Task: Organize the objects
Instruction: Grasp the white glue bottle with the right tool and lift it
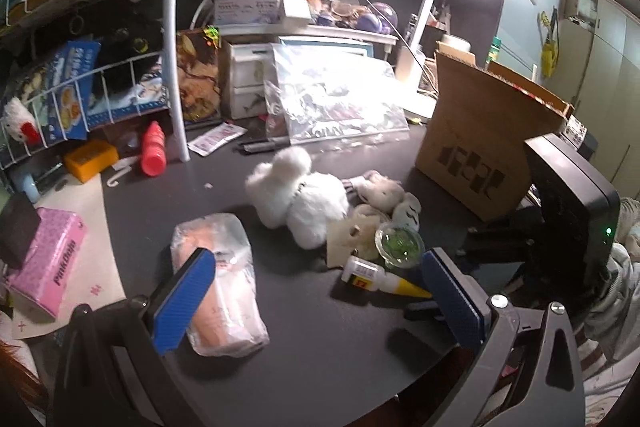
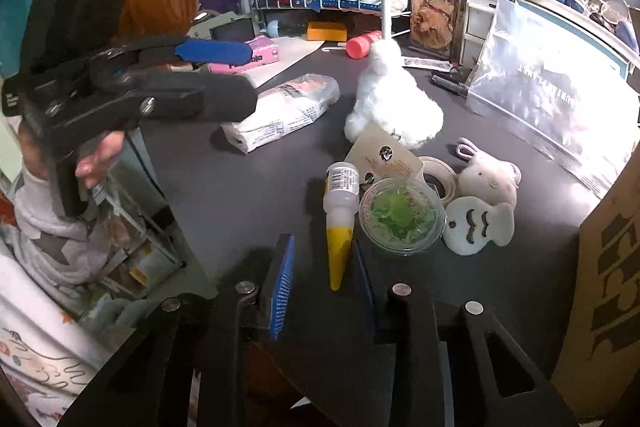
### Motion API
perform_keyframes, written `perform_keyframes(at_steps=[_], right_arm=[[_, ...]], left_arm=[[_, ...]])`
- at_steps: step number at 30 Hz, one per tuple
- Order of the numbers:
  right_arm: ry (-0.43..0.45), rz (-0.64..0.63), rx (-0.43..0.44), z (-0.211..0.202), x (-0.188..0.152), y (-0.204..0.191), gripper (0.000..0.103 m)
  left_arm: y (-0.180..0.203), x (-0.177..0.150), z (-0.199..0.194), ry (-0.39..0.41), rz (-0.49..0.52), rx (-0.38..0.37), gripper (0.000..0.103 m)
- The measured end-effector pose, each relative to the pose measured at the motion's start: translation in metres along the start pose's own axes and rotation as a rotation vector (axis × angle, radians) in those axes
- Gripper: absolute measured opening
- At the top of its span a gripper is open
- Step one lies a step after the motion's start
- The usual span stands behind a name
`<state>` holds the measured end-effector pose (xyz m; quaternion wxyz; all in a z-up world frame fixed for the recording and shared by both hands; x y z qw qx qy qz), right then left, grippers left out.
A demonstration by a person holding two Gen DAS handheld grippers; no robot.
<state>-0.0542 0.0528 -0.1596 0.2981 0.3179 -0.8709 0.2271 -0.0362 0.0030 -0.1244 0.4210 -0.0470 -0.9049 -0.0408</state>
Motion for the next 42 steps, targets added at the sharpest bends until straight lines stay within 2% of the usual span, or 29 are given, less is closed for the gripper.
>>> perform_keyframes(at_steps=[3,6,9,10,15,21,24,28,29,31,33,36,37,39,42], right_arm=[[0.009,-0.001,0.0,0.008,0.003,0.001,0.023],[0.015,-0.002,-0.012,0.013,0.005,0.004,0.011],[0.02,-0.004,-0.018,0.015,0.007,0.006,0.01],[0.025,-0.01,-0.02,0.015,0.007,0.005,0.01],[0.048,-0.018,-0.011,0.011,0.009,0.002,0.01],[0.071,-0.071,-0.019,-0.004,0.023,-0.007,0.01],[0.036,-0.079,-0.017,-0.001,0.023,-0.008,0.009],[-0.045,-0.04,-0.008,0.017,0.005,0.001,0.01],[-0.032,-0.037,-0.008,0.016,0.004,0.003,0.01],[-0.036,-0.043,-0.028,0.016,0.003,0.005,0.012],[-0.03,-0.039,-0.026,0.018,0.004,0.006,0.028],[-0.024,-0.047,-0.028,0.024,0.007,0.005,0.032],[-0.023,-0.049,-0.033,0.025,0.008,0.005,0.031],[-0.014,-0.043,-0.049,0.026,0.01,0.007,0.011],[-0.007,-0.035,-0.043,0.027,0.012,0.01,0.011]], left_arm=[[0.003,-0.005,0.004,-0.02,0.008,-0.009,0.103],[0.004,-0.009,0.007,-0.035,0.018,-0.022,0.102],[0.007,-0.012,0.009,-0.051,0.019,-0.045,0.101],[0.008,-0.014,0.01,-0.06,0.018,-0.055,0.1],[0.014,-0.019,0.019,-0.108,0.005,-0.113,0.08],[0.02,-0.007,0.017,-0.108,-0.024,-0.184,0.077],[0.02,-0.005,0.018,-0.115,-0.027,-0.18,0.077],[0.021,-0.013,0.023,-0.142,-0.014,-0.153,0.077],[0.021,-0.015,0.024,-0.147,-0.012,-0.155,0.077],[0.021,-0.019,0.026,-0.16,-0.013,-0.161,0.078],[0.021,-0.021,0.027,-0.165,-0.018,-0.164,0.078],[0.021,-0.022,0.03,-0.172,-0.028,-0.167,0.078],[0.021,-0.022,0.032,-0.177,-0.03,-0.169,0.078],[0.022,-0.023,0.034,-0.184,-0.028,-0.173,0.078],[0.025,-0.024,0.036,-0.194,-0.028,-0.188,0.078]])
Point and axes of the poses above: each gripper's, at about its wrist camera, not at the fingertips, and z roughly the way its jaws point, y to its right, x to its top, the point moved 9 cm from there along z, roughly the way its jaws point, and after that the axes turned 9 degrees about x, right-handed, at the moved point
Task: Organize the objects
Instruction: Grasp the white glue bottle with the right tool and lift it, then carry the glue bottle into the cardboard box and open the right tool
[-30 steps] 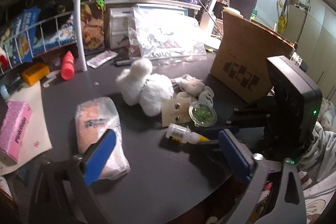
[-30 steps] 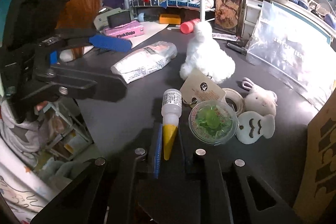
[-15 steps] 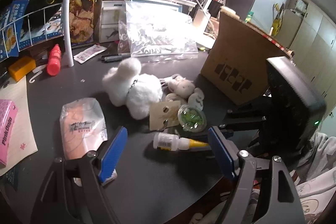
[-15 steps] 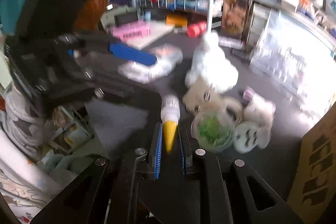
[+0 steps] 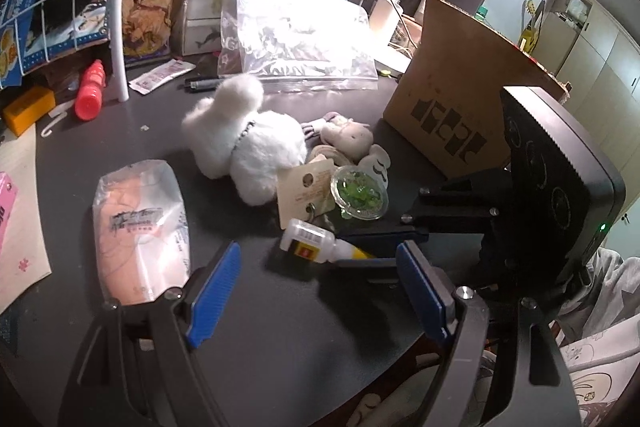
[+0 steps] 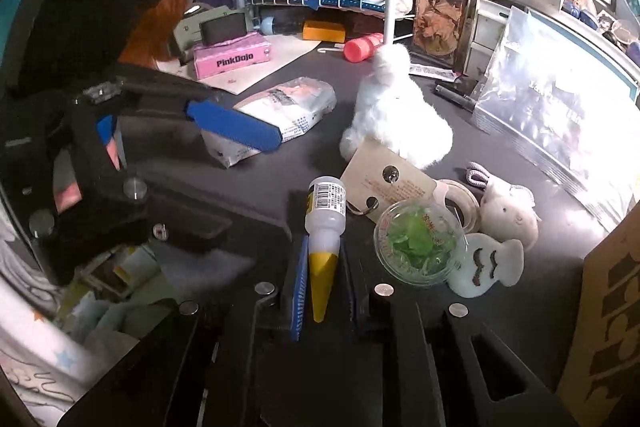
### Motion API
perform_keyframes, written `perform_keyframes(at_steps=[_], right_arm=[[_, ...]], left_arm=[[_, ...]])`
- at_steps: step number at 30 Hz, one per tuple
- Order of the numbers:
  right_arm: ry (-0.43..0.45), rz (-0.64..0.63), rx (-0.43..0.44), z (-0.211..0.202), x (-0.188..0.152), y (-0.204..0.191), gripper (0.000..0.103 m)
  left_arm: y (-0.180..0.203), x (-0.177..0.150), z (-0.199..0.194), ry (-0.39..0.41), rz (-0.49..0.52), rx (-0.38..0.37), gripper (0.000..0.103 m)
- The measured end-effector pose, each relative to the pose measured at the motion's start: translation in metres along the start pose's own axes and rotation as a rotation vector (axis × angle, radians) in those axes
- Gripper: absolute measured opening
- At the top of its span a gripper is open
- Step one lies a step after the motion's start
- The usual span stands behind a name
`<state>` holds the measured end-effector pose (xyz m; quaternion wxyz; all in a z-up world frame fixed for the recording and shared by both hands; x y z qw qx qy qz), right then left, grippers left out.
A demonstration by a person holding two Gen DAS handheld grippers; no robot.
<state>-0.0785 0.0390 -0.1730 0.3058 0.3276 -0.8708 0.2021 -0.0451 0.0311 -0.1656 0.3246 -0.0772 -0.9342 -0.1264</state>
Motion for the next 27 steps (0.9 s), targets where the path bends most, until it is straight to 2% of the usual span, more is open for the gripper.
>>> perform_keyframes(at_steps=[7,13,15,16,27], right_arm=[[0.069,-0.049,-0.01,-0.016,0.014,-0.007,0.011],[0.127,-0.089,-0.007,-0.037,0.037,-0.013,0.011],[0.146,-0.1,-0.007,-0.045,0.046,-0.014,0.011],[0.157,-0.113,-0.017,-0.051,0.052,-0.014,0.011],[0.211,-0.122,-0.087,-0.106,0.088,0.003,0.011]], left_arm=[[-0.001,0.012,-0.009,0.024,-0.032,-0.042,0.076],[0.002,0.038,-0.032,0.075,-0.036,-0.081,0.052],[0.002,0.047,-0.04,0.092,-0.031,-0.065,0.041],[0.002,0.055,-0.045,0.104,-0.028,-0.055,0.04],[0.033,0.115,-0.08,0.181,0.085,-0.029,0.037]])
Point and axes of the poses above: each gripper's, at about its wrist camera, not at the fingertips, and z roughly the way its jaws point, y to its right, x to its top, the point moved 9 cm from there along z, roughly the way its jaws point, and after that the axes turned 9 degrees about x, right-handed, at the moved point
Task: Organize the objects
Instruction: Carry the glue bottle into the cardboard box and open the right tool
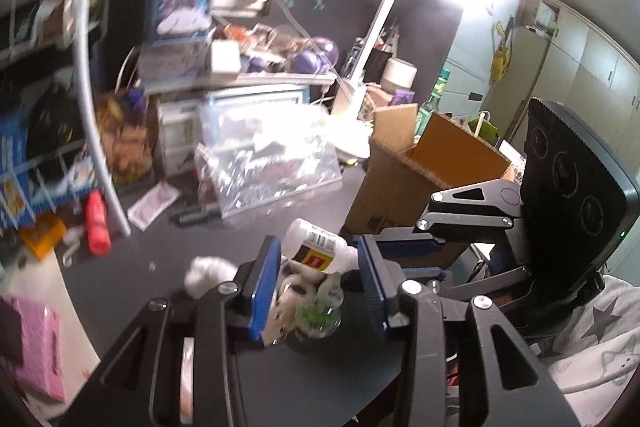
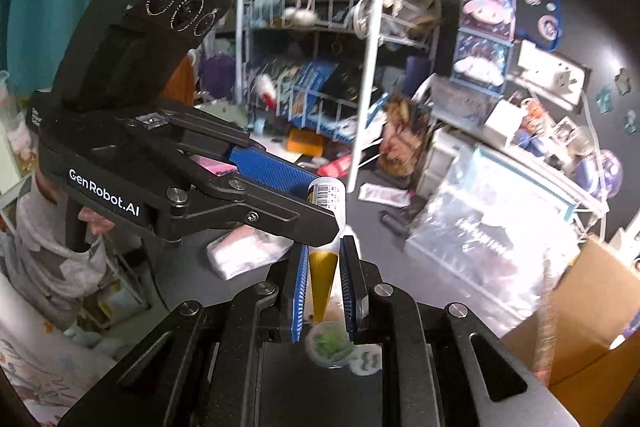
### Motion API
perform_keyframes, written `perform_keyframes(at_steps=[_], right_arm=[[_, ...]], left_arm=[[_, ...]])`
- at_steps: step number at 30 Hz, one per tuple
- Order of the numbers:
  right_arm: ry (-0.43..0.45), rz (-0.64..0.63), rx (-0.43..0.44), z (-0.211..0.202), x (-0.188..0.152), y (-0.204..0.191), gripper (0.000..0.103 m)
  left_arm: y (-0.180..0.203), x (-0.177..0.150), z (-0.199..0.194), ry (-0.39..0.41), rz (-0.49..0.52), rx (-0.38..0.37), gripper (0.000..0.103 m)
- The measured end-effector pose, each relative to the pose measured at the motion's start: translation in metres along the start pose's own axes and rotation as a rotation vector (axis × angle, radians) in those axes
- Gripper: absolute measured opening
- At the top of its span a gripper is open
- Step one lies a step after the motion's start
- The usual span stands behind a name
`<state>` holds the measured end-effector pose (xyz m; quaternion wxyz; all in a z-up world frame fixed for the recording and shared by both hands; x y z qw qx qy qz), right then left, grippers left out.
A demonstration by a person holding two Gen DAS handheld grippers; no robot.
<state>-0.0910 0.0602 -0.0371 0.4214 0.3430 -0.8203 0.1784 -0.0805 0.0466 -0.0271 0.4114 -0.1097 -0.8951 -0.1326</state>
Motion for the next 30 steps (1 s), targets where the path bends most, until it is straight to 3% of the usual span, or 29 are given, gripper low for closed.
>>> perform_keyframes(at_steps=[9,13,21,26,30], right_arm=[[0.038,0.046,-0.097,-0.058,0.012,0.045,0.011],[0.018,0.099,-0.156,-0.082,0.003,0.077,0.011],[-0.062,0.227,-0.229,-0.109,-0.041,0.119,0.011],[-0.131,0.298,-0.229,-0.107,-0.063,0.133,0.011],[-0.153,0.333,-0.233,-0.106,-0.07,0.138,0.012]], left_arm=[[0.052,0.06,0.016,0.008,0.127,-0.056,0.035],[0.081,0.082,0.042,-0.032,0.181,-0.099,0.035],[0.132,0.087,0.096,-0.159,0.284,-0.139,0.035],[0.141,0.078,0.121,-0.24,0.292,-0.149,0.035],[0.143,0.075,0.131,-0.255,0.293,-0.128,0.039]])
Point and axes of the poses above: each gripper's, at about its wrist camera, not at the fingertips, and z roughly the way its jaws point, y to its right, x to its top, the point moved 9 cm from there along z, roughly the way its jaws point, and after that the axes turned 9 degrees about x, right-handed, at the moved point
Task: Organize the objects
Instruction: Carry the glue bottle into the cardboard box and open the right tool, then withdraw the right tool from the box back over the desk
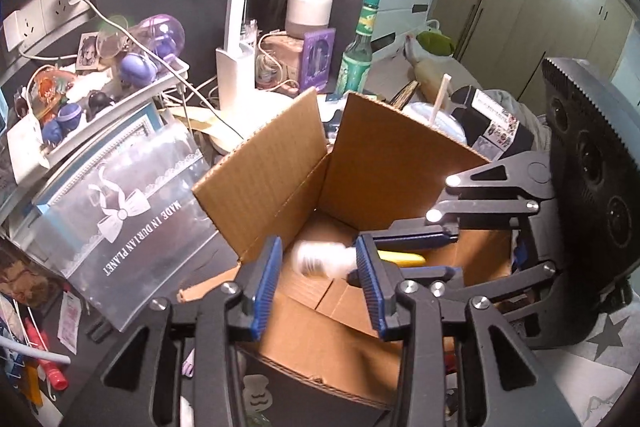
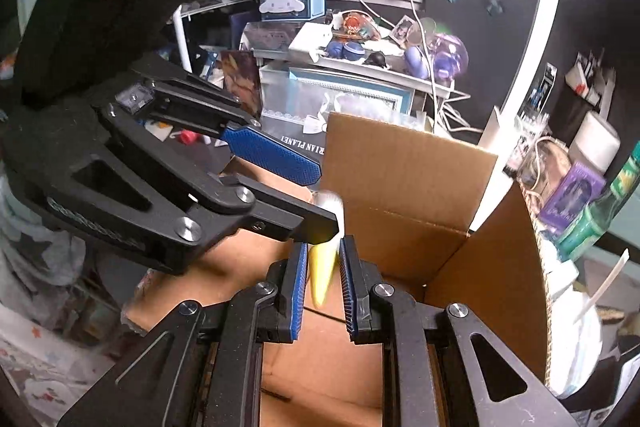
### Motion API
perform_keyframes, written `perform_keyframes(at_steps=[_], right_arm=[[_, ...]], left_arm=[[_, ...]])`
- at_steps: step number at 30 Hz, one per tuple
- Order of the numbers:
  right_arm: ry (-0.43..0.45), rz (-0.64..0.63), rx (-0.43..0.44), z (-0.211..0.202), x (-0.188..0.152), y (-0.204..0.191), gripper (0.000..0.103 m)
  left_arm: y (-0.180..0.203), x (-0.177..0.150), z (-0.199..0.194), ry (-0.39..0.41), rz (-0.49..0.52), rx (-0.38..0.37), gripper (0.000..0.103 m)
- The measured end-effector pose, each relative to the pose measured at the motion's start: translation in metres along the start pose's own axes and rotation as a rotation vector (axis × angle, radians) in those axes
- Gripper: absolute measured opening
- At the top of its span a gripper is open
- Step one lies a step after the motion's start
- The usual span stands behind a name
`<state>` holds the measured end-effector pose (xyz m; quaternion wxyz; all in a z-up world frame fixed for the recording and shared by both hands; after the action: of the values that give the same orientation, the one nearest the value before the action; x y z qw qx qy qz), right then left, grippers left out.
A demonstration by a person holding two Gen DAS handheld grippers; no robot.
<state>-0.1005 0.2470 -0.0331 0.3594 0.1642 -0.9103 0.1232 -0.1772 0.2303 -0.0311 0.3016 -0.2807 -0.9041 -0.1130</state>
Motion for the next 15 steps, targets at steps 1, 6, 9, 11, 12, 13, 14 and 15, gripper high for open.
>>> perform_keyframes(at_steps=[1,6,9,11,12,13,14,15], right_arm=[[-0.002,0.001,-0.001,0.0,0.001,0.0,0.012],[0.0,-0.018,-0.03,-0.002,0.001,-0.002,0.012],[0.001,-0.015,-0.029,-0.003,0.002,-0.002,0.013],[0.003,-0.017,-0.036,-0.004,0.002,-0.002,0.013],[0.005,-0.017,-0.037,-0.005,0.002,-0.002,0.013],[0.01,-0.015,-0.036,-0.006,0.002,-0.003,0.013],[0.015,-0.015,-0.036,-0.007,0.002,-0.004,0.013],[0.028,-0.02,-0.039,-0.009,0.003,-0.006,0.013]], left_arm=[[-0.001,0.0,0.001,-0.001,-0.004,0.006,0.041],[-0.006,0.001,0.001,0.004,-0.015,0.028,0.057],[-0.007,0.001,-0.001,0.009,-0.018,0.032,0.061],[-0.008,0.001,-0.003,0.016,-0.02,0.034,0.064],[-0.009,0.001,-0.004,0.019,-0.02,0.037,0.067],[-0.011,0.001,-0.006,0.026,-0.022,0.046,0.069],[-0.013,0.001,-0.009,0.033,-0.025,0.052,0.075],[-0.014,0.001,-0.011,0.041,-0.029,0.055,0.079]])
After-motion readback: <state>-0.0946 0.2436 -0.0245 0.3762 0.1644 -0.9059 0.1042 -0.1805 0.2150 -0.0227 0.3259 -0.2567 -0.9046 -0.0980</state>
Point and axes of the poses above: each gripper's, at about its wrist camera, not at the fingertips, and z roughly the way its jaws point, y to its right, x to its top, the point moved 9 cm from there along z, roughly the way its jaws point, and after that the axes turned 9 degrees about x, right-handed, at the moved point
